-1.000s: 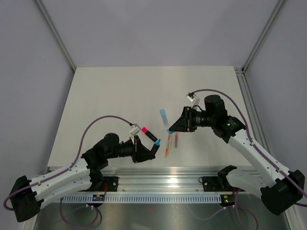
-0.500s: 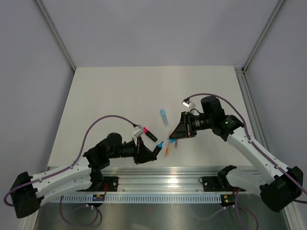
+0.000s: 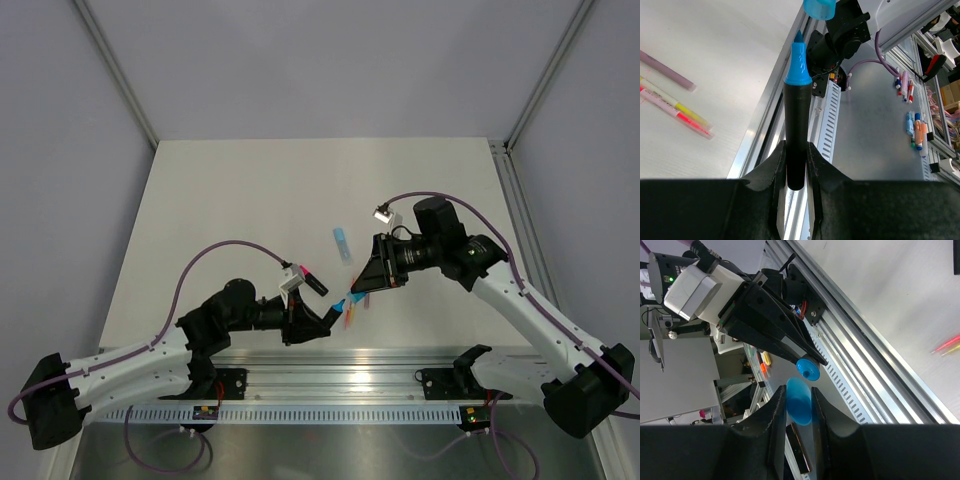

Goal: Insert the pens into the pen caps
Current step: Insert the pen cap onto the pen.

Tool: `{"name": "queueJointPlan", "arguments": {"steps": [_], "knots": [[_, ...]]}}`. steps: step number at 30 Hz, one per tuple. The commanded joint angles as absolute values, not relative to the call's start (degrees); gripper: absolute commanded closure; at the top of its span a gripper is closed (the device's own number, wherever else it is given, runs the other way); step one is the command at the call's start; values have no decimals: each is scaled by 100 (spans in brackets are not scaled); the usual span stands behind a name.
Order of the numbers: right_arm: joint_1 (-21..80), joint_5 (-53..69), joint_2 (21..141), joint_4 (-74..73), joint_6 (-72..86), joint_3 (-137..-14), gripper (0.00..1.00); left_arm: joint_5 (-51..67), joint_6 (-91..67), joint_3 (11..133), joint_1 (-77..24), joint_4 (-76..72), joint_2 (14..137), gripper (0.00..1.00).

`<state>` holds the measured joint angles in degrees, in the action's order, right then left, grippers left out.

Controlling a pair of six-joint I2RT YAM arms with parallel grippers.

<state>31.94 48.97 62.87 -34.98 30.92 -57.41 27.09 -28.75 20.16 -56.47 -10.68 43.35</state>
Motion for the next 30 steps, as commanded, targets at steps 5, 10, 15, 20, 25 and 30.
{"name": "queueJointPlan", "arguments": {"steps": [5,10,15,20,25,30], "knots": [[3270,4799,6389,-3858,2778,-6029,90,2883,-2663,2145,-5730,-1556,4315,100],[3331,4773,6398,-3902,2760,-6099,91,2900,-2602,2215,-5792,-1564,4394,100],[3375,4781,6399,-3876,2698,-6126,90,2962,-2575,2294,-5818,-1582,4465,100],[3454,4746,6363,-3823,2593,-6126,90,3014,-2610,2294,-5836,-1635,4447,100],[3507,4676,6363,-3814,2461,-6108,91,3094,-2645,2329,-5836,-1714,4482,100],[3595,4658,6354,-3771,2391,-6117,91,3190,-2680,2338,-5836,-1801,4526,100]]}}
